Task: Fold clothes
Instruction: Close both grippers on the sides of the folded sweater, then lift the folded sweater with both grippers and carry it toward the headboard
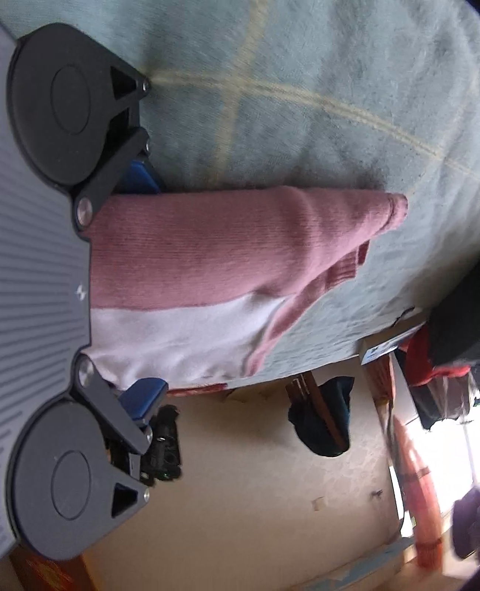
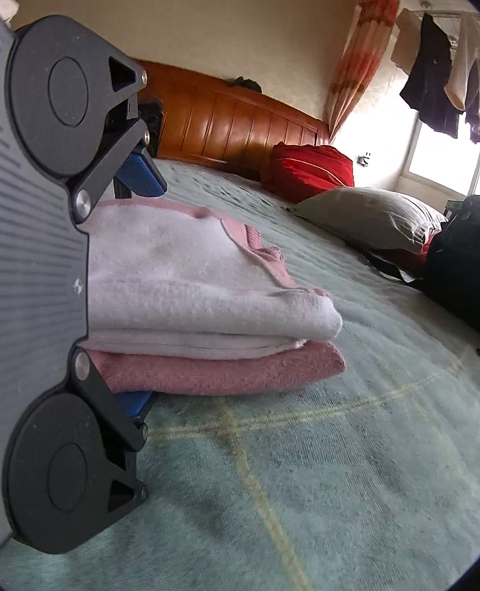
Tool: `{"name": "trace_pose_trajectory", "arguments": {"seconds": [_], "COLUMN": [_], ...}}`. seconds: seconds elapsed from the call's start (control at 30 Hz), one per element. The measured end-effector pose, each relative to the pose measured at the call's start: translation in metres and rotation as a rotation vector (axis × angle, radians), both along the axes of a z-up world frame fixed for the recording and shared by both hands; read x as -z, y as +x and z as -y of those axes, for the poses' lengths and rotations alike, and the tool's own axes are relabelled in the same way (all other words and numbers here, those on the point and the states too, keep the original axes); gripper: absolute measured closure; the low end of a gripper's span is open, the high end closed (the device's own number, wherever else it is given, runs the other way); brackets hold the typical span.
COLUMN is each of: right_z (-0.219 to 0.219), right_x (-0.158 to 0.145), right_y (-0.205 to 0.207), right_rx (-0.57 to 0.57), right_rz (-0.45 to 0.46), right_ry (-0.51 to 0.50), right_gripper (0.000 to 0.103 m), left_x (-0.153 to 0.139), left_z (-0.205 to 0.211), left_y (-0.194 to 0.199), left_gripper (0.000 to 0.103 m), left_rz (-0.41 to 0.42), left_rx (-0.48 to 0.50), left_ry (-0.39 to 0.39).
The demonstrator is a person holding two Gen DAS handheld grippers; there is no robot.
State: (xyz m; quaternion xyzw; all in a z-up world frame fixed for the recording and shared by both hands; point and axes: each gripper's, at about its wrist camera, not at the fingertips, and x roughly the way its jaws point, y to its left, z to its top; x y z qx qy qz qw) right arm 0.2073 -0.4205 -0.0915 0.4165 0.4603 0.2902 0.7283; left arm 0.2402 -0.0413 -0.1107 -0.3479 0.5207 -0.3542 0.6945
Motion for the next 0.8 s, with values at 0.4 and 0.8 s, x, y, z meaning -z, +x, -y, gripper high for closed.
{"name": "trace_pose_trajectory", "arguments": {"seconds": [0.4,0.8], "right_z": [0.000,-0.003], "right_x": [0.004,-0.008], "right_y": [-0.003,-0.001], "right_rx": [-0.040,-0.020], "right_rz": [0.035,0.052], "right_ry": [0.072,0.153], "right_gripper": [0.000,0.000], "left_x": [0.004,-0.013], "left_z": [0.006,0.011], "left_y": [0.007,0.015], "left_gripper": [0.003,0.002], "left_rz": [0.003,-0.028], "left_rx": [0.019,-0.023], "left_ry": [-0.047,-0.108]}}
